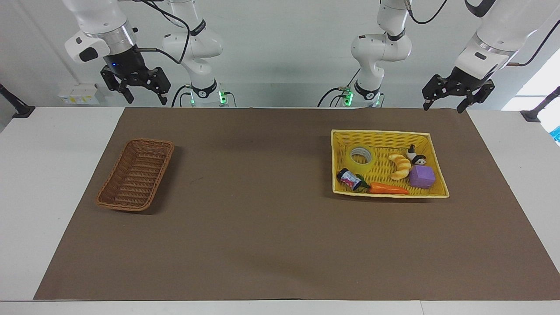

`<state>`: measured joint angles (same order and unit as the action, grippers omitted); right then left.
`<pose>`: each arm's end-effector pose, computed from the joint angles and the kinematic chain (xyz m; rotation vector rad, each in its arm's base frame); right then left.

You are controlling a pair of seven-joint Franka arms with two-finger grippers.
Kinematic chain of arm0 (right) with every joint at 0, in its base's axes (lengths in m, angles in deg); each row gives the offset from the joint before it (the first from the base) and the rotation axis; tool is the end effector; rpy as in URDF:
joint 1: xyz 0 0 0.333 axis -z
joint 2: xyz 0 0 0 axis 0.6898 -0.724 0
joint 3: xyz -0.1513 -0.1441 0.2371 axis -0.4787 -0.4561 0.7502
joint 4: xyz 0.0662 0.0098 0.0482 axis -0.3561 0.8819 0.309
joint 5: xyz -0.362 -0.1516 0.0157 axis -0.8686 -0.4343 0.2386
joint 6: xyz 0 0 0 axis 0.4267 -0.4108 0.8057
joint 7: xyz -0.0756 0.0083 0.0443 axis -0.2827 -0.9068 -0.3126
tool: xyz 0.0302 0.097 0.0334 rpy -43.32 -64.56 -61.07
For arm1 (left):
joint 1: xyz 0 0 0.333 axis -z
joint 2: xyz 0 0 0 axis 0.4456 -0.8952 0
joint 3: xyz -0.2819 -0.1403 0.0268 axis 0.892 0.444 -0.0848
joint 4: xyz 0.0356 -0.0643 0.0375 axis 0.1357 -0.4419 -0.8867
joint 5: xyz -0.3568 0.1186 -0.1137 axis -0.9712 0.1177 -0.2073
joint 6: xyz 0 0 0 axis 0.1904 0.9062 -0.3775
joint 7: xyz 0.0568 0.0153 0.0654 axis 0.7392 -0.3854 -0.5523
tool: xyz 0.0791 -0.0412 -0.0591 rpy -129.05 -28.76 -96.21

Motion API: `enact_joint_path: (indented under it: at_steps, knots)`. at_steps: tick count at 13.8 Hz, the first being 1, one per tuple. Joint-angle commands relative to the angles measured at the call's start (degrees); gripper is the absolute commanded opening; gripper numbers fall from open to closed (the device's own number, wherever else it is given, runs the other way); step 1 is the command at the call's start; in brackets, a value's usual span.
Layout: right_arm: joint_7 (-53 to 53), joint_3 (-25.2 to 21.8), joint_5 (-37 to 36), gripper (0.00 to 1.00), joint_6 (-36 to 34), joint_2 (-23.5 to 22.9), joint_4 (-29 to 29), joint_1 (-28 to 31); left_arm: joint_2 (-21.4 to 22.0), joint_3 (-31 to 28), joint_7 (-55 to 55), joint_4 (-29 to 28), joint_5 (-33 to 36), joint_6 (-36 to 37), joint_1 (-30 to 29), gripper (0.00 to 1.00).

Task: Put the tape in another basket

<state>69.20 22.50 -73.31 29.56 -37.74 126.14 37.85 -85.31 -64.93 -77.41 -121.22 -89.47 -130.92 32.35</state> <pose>0.5259 0.0046 0.6629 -3.1078 0.1727 -0.0027 0.5383 -0.0396 0.6586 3.1021 -0.2253 -0.0764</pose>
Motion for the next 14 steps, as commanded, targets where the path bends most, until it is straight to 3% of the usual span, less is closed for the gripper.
enact_joint_path:
  at_steps: [1,14]
  knots:
    - [1.9,0.3,0.6,1.0,0.5,1.4,1.8,0.8,-1.0,-0.8,1.1,2.0,0.6,1.5,1.1,1.0]
    - [2.0,0.3,0.6,1.0,0.5,1.4,2.0,1.0,0.4,-1.0,1.0,-0.2,0.3,0.7,0.9,1.0]
